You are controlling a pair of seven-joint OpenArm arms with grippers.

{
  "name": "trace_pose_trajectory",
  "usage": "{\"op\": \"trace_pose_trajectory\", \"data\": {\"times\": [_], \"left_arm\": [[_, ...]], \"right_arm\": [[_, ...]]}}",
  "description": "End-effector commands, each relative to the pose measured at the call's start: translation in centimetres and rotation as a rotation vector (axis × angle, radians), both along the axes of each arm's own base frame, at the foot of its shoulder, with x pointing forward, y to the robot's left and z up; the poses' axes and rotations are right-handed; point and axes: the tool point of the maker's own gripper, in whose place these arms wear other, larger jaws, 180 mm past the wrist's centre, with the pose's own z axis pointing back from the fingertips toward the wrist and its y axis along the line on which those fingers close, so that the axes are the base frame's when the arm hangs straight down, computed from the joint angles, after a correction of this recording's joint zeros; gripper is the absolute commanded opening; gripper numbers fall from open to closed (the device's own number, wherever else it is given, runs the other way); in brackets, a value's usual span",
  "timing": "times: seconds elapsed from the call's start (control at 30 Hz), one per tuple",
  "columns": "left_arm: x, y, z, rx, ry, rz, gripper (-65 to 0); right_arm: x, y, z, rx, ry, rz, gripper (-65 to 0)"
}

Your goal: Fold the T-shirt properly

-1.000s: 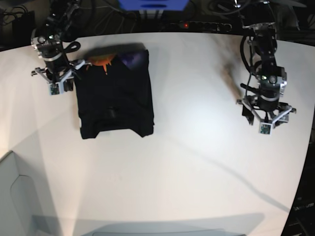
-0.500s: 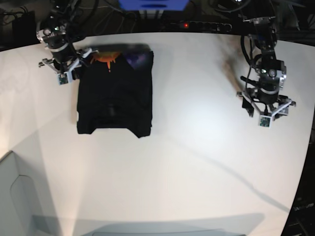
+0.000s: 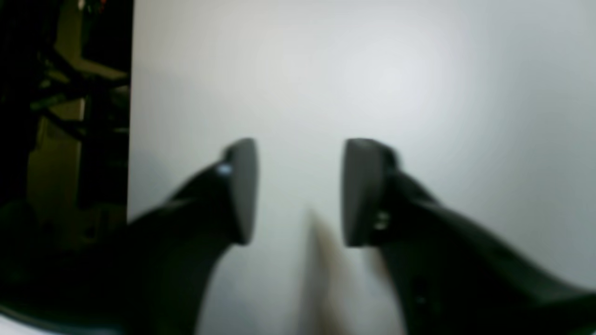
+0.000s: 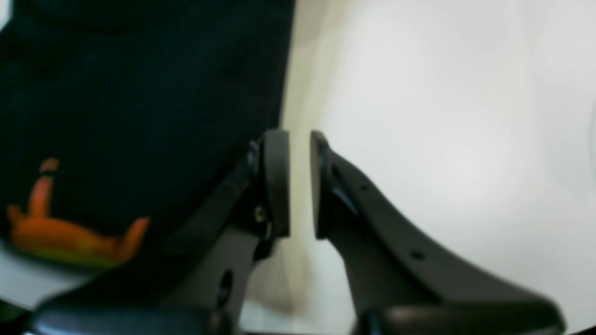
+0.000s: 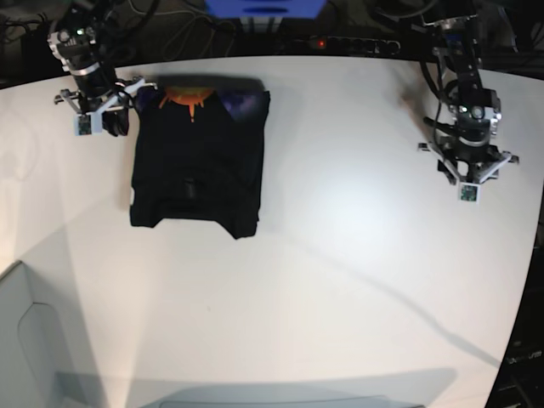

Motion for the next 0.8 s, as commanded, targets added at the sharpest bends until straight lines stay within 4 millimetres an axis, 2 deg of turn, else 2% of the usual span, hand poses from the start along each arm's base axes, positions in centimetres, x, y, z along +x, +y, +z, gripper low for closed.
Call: {"op": "trace_pose_trajectory", "data": {"times": [0.0, 0.1, 0.27, 0.33, 0.47, 0.57, 0.77], "left_arm": [[0.5, 0.7, 1.5, 0.009, -0.056, 0.013, -47.5], [-1.0, 1.9, 1.3, -0.059, -0.074, 0.079, -65.0], [-4.5, 3.0, 1.0, -0.129, -0.035, 0.154, -64.4], [-5.8, 3.3, 1.1, -0.155, -0.022, 0.178, -65.0], [-8.0, 3.9, 1.9, -0.183, -0.028, 0.212, -65.0], [-9.8, 4.6, 2.0, -0.18, -0.011, 0.239, -65.0], [-12.8, 5.8, 2.0, -0.207, 0.003, 0.294, -65.0]], "right_arm": [[0.6, 0.3, 1.5, 0.024, -0.064, -0.003, -58.8], [0.3, 3.4, 1.6, 0.112, -0.072, 0.057, -58.8], [-0.6, 9.5, 1.3, 0.225, -0.064, 0.188, -58.9], [-1.1, 10.6, 1.1, 0.255, -0.06, 0.207, -58.9], [-1.7, 10.8, -0.7, 0.295, -0.033, 0.186, -58.9], [-2.3, 9.8, -2.0, 0.281, -0.007, 0.2, -58.9], [-2.4, 9.3, -2.0, 0.27, -0.015, 0.209, -58.9]]}}
